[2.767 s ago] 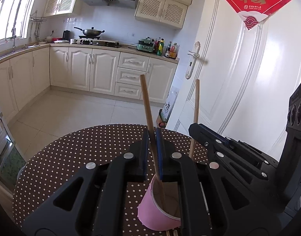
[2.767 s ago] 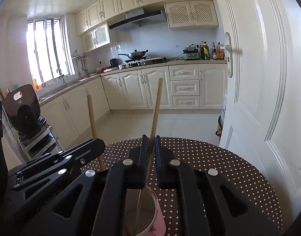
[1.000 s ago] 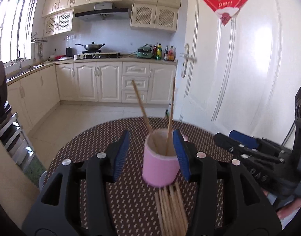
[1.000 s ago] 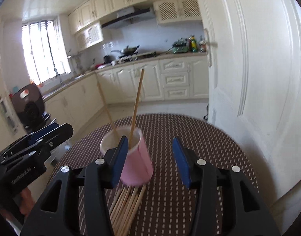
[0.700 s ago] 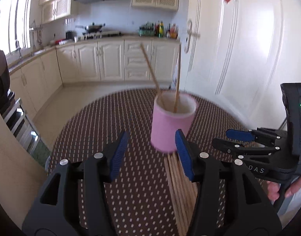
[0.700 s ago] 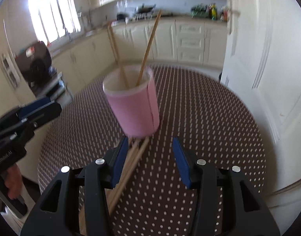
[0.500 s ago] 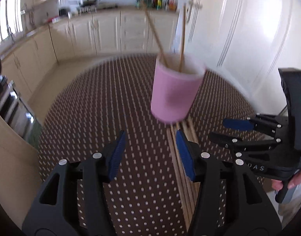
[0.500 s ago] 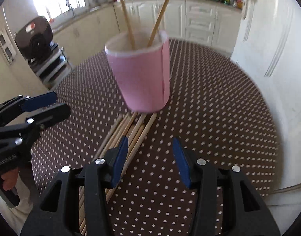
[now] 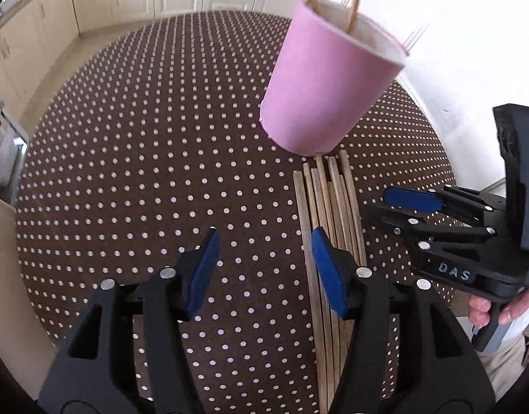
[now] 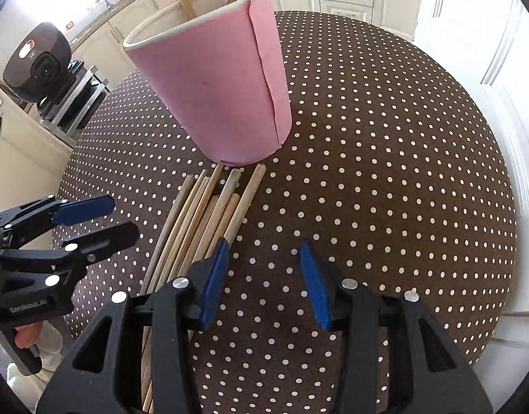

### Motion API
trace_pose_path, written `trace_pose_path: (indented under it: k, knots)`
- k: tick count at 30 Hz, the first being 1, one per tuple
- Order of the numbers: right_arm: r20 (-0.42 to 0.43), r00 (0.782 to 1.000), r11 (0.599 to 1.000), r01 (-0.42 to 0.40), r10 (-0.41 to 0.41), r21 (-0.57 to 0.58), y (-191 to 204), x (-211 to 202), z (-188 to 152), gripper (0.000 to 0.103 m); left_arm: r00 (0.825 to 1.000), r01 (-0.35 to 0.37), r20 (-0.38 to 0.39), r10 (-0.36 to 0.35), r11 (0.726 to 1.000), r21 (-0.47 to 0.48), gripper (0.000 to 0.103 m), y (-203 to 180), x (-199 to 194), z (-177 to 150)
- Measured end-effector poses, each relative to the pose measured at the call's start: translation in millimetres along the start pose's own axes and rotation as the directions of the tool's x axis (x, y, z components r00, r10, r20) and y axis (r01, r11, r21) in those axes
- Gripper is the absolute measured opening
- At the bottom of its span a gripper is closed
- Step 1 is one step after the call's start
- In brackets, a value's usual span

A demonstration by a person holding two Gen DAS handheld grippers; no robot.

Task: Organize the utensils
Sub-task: 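Move both grippers down toward the pile of wooden chopsticks beside the cup, then close the right gripper on one chopstick while the left gripper grasps another chopstick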

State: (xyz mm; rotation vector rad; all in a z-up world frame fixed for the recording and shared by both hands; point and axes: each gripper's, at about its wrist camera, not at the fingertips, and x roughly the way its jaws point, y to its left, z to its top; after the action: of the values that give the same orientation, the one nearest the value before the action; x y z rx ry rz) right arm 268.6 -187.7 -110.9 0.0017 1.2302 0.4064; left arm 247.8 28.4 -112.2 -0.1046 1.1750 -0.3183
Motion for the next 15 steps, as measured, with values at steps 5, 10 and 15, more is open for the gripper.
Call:
trace_pose_path:
  k: [5, 10, 15]
  knots:
    - [-0.034, 0.999, 1.0, -0.004, 0.004, 0.001, 0, 0, 1, 0.041, 0.997, 0.033, -0.068, -0.036, 0.999, -0.04, 0.056, 2, 14, 10]
    - [-0.065, 0.998, 1.0, 0.019, -0.021, -0.019, 14, 6, 6, 0.041, 0.996, -0.003, -0.087, 0.001, 1.0, -0.028, 0.057, -7, 21, 20]
    - [-0.074, 0.995, 0.998, 0.059, -0.061, -0.037, 24, 12, 11, 0.04, 0.992, -0.041, -0.123, 0.039, 0.999, -0.019, 0.057, -11, 34, 37]
